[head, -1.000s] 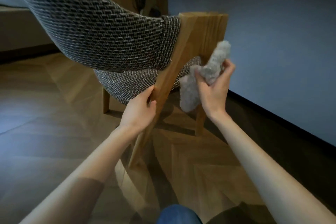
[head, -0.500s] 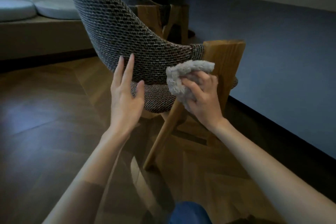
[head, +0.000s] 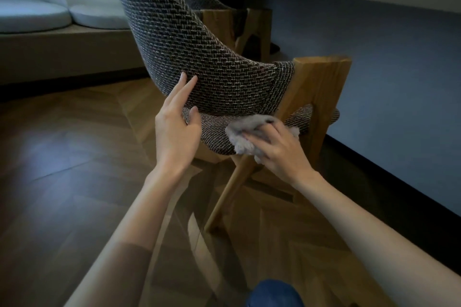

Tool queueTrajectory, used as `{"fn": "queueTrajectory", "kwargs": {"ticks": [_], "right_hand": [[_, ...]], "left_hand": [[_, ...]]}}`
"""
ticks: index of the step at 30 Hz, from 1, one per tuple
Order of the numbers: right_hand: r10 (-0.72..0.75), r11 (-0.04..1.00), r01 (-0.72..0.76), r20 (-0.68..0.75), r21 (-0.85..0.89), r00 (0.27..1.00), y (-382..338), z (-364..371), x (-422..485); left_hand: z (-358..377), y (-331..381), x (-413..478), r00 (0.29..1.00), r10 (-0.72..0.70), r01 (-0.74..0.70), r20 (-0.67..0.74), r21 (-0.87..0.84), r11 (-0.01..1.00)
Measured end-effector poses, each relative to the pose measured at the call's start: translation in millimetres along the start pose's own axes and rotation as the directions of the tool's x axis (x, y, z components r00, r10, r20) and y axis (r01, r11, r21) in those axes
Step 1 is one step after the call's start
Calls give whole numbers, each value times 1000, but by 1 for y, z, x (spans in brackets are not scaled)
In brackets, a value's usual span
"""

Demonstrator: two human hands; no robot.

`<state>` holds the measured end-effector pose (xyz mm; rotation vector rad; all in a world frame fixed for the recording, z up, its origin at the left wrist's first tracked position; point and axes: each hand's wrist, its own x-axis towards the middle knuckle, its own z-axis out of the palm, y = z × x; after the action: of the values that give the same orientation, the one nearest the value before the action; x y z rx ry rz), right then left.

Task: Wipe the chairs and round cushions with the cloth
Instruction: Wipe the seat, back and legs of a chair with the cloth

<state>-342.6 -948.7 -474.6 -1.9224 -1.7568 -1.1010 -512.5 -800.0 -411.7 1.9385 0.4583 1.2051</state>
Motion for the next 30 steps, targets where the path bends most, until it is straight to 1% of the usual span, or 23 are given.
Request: {"fn": "queueTrajectory", "kwargs": {"ticks": [1, 3, 5, 6, 8, 9, 10, 11, 12, 14, 15, 16, 17, 20, 22, 24, 25, 26, 28, 30], "right_hand": [[-18, 1000, 18, -49, -5, 999, -2, -7, 3], [-68, 997, 62, -213, -35, 975, -9, -27, 29], [-52, 998, 36, -353, -52, 934, -16, -42, 67], [-10, 999, -8, -390, -45, 921, -18, -45, 85], [108, 993, -118, -394, -3, 913, -19, -41, 108], [145, 988, -153, -387, 12, 911, -20, -35, 112], [152, 987, -159, -381, 13, 912, -21, -27, 109], [128, 991, -133, -363, 10, 923, -22, -18, 103], [75, 997, -75, -319, 13, 945, -24, -8, 92], [-38, 999, 44, -170, 32, 985, -27, 7, 65], [-58, 997, 63, -102, 49, 993, -29, 11, 54], [-52, 996, 56, -62, 74, 997, -31, 9, 47], [-42, 994, 49, -72, 96, 996, -32, 4, 45], [-27, 993, 57, -283, 99, 959, -38, -27, 78], [58, 995, -23, -359, 101, 931, -38, -43, 116], [165, 986, -141, -381, 90, 910, -38, -43, 142], [201, 979, -188, -389, 74, 899, -37, -39, 147], [207, 978, -206, -392, 46, 896, -36, -33, 147], [161, 982, -186, -385, -29, 909, -35, -22, 136], [74, 991, -107, -346, -78, 935, -36, -10, 118]], "left_hand": [[-1, 1, 0, 1000, -3, 3, 8, 10, 1000], [-6, 1, 3, 1000, -10, 11, -7, 24, 1000], [-12, 0, 6, 998, -51, 52, -32, 18, 998], [-15, -2, 8, 996, -86, 86, -38, 5, 996], [-19, -4, 12, 989, -145, 144, -38, -23, 989], [-21, -4, 13, 987, -156, 155, -35, -30, 987], [-23, -4, 14, 987, -155, 154, -30, -28, 988], [-24, -4, 14, 989, -147, 147, -22, -20, 989], [-26, -4, 15, 990, -143, 143, -15, -10, 990], [-29, -3, 14, 989, -151, 151, -1, 3, 989], [-30, -3, 14, 988, -155, 155, 7, 4, 988], [-31, -3, 14, 987, -158, 158, 14, 5, 987], [-32, -2, 14, 987, -158, 158, 20, 7, 987], [-37, -4, 20, 989, -149, 149, 4, 24, 989], [-40, -7, 24, 988, -156, 157, -12, 23, 987], [-42, -11, 26, 984, -176, 177, -20, 13, 984], [-42, -12, 26, 982, -189, 189, -23, 6, 982], [-42, -13, 26, 980, -199, 199, -24, -3, 980], [-41, -13, 26, 978, -206, 206, -21, -14, 978], [-40, -13, 25, 979, -202, 202, -12, -18, 979]]}}
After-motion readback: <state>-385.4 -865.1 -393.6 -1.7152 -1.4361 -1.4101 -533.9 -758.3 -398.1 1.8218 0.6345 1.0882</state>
